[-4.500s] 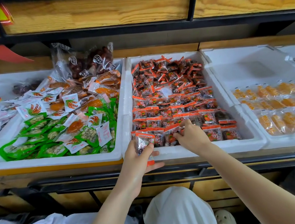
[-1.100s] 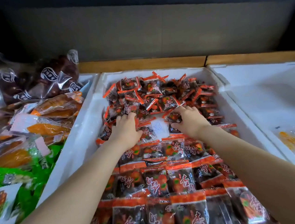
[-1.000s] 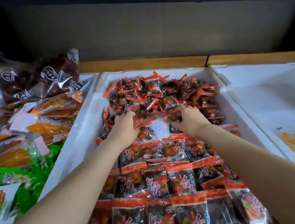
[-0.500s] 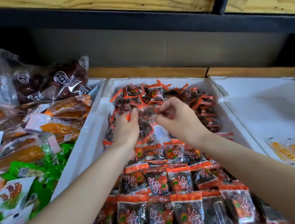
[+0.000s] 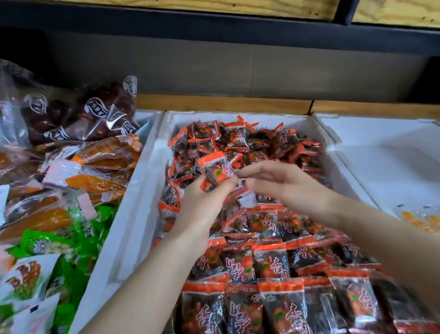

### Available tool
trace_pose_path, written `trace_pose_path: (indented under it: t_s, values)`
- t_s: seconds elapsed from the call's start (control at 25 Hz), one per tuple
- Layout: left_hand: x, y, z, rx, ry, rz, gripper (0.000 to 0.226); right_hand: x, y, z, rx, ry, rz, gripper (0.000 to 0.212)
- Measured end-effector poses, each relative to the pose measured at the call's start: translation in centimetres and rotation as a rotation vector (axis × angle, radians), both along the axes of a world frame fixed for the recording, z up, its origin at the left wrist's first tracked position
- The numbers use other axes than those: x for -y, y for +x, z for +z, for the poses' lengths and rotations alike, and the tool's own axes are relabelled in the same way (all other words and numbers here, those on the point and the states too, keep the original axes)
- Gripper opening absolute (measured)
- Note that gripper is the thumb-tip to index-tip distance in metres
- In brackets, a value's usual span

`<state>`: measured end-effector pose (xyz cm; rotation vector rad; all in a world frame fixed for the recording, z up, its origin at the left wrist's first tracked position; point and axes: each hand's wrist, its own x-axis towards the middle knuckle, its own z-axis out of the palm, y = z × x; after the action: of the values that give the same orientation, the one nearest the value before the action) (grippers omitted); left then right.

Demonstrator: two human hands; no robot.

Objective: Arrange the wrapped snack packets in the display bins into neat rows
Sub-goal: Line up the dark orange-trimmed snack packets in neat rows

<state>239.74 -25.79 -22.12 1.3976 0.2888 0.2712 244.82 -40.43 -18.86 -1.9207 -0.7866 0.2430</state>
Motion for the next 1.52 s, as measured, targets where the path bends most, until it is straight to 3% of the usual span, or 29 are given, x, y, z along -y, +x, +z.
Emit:
trace_pose_path:
  t_s: [0.12,0.24,0.4,0.52,0.72,0.92,1.08,1.16,1.32,1.44,1.52]
  values:
    - [-0.5,-0.2,0.1,-0.015,0.02,0.013,0.003,0.9,4.5,-1.0,0.157,-0.228,-0.391,0.012]
    - [-0.6,-0.2,-0.1,0.04,0.05,0.039,0.015,0.8,7.1,-3.6,0.137,-0.588,-0.488,0.037]
    - [-1.0,0.1,-0.4,0.143,0.151,0.069,0.035,-1.1,8.6,-6.3,0.122,-0.614,-0.466,0.074]
    - [-1.1,0.4,-0.6,0.127,0.175,0.046,0.049,-2.2,9.2,-6.4,0.111,-0.55,-0.512,0.091]
    - [-1.0,-0.1,-0.2,0.051,0.16,0.014,0.069,-3.3,8.7,-5.4,0.131,-0.39,-0.514,0.058]
    - [-0.6,-0.9,0.7,0.029,0.152,-0.02,0.071,-2.1,7.1,-2.4,0.075,-0.076,-0.572,0.062]
    - [-0.1,-1.2,0.9,0.055,0.227,-0.019,0.07,0.6,3.9,-0.7,-0.024,0.138,-0.511,0.037]
    - [0.3,-1.4,0.8,0.037,0.292,-0.036,0.069,2.7,2.0,-0.9,-0.125,0.167,-0.466,0.026]
    - [1.9,-2.5,1.1,0.031,0.393,-0.122,0.069,6.1,-1.9,-0.6,-0.289,0.206,-0.362,0.038]
    - [3.5,-3.3,1.7,0.045,0.416,-0.163,0.07,7.9,-4.1,0.1,-0.3,0.177,-0.281,0.016]
    - [4.9,-4.1,2.3,0.073,0.409,-0.184,0.061,9.1,-5.2,0.2,-0.255,0.091,-0.25,0.021]
